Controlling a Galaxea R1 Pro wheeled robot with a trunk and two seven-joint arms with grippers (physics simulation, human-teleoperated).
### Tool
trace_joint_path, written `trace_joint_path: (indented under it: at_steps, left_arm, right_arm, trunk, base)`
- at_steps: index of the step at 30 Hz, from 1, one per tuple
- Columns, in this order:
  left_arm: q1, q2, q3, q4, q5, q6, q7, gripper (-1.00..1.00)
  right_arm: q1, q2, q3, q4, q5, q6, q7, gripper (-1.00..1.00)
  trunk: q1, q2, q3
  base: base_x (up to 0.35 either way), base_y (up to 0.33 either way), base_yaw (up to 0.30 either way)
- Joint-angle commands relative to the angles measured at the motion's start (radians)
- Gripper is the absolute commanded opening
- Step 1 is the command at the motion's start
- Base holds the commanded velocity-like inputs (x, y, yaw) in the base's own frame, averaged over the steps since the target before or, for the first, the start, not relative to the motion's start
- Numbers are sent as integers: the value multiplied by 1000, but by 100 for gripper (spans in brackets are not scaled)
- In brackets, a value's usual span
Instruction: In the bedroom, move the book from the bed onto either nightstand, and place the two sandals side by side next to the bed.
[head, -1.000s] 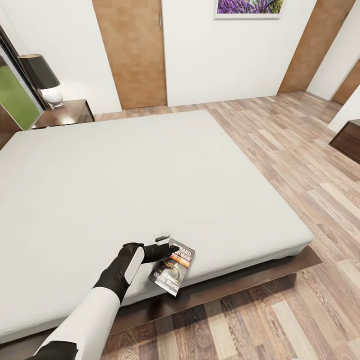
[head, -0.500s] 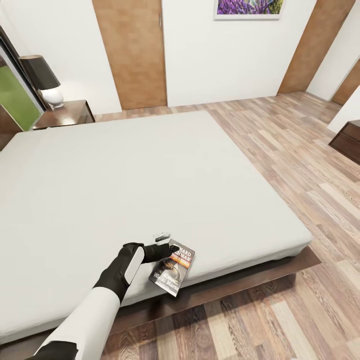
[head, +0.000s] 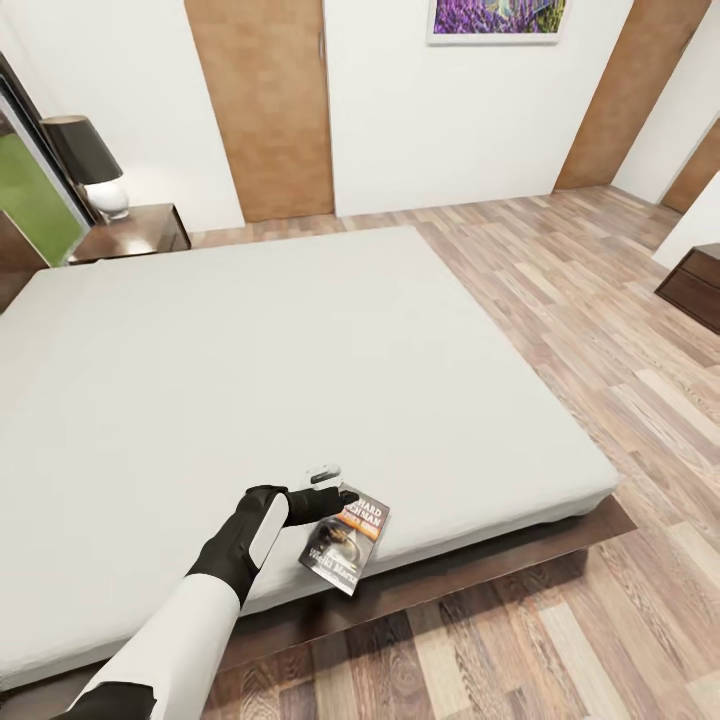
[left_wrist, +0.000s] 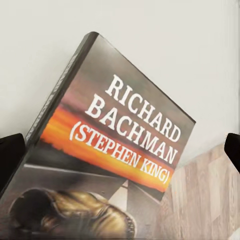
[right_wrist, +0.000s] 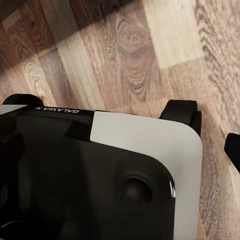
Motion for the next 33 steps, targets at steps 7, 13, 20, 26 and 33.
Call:
trace_joint_path:
  at_steps: [7,13,20,26,33]
  left_arm:
    - [0,0,0,-1,1,5,-1,100]
    - [0,0,0,-1,1,5,-1,100]
    - [0,0,0,-1,1,5,-1,100]
    - [0,0,0,-1,1,5,-1,100]
    - [0,0,0,-1,1,5,-1,100]
  right_arm:
    - [-1,0,-4,3,-2,-3,4,100]
    - [-1,0,-4,3,-2,-3,4,100]
    - [-1,0,-4,3,-2,-3,5,100]
    - [-1,0,-4,3,-2,-3,4,100]
    - [-1,0,-4,3,-2,-3,4,100]
  trunk:
    - [-15,28,12]
    - [-38,70,31]
    - [-65,119,53]
    - [-88,161,72]
    - [-115,210,93]
  base:
    - [0,0,0]
    - [0,0,0]
    - [0,0,0]
    - [0,0,0]
    - [0,0,0]
